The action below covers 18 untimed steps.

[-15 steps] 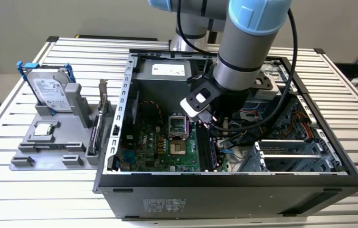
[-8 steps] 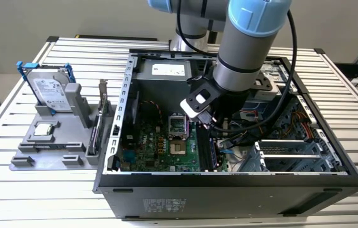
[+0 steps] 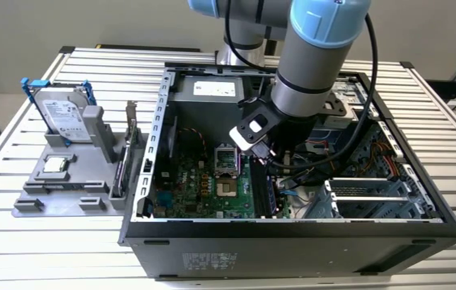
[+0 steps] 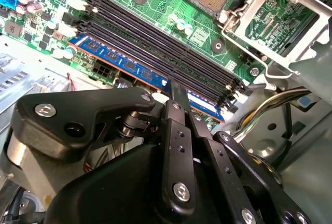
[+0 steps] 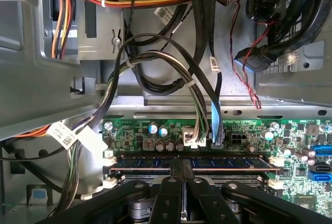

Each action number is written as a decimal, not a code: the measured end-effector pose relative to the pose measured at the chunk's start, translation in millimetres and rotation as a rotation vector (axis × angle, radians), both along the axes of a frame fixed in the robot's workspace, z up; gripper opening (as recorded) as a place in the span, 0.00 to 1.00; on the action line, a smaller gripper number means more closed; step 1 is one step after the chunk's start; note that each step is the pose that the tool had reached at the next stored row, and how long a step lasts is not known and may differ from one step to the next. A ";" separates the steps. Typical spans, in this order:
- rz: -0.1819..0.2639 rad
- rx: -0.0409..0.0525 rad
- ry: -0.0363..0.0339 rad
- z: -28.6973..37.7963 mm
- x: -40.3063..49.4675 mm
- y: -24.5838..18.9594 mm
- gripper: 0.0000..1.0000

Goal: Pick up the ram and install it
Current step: 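Press down the ram until it locks into place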

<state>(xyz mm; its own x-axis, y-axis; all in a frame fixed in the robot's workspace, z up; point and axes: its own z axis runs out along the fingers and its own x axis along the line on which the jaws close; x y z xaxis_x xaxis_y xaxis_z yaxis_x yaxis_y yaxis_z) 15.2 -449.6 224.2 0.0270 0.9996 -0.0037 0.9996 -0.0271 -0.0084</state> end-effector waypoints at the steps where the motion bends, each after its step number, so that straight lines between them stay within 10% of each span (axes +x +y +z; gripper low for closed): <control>1: 0.000 -0.0001 0.0000 -0.3 0.0 0.0 0.00; 18: 0.000 0.0003 0.0001 -4.2 0.0 -0.1 0.00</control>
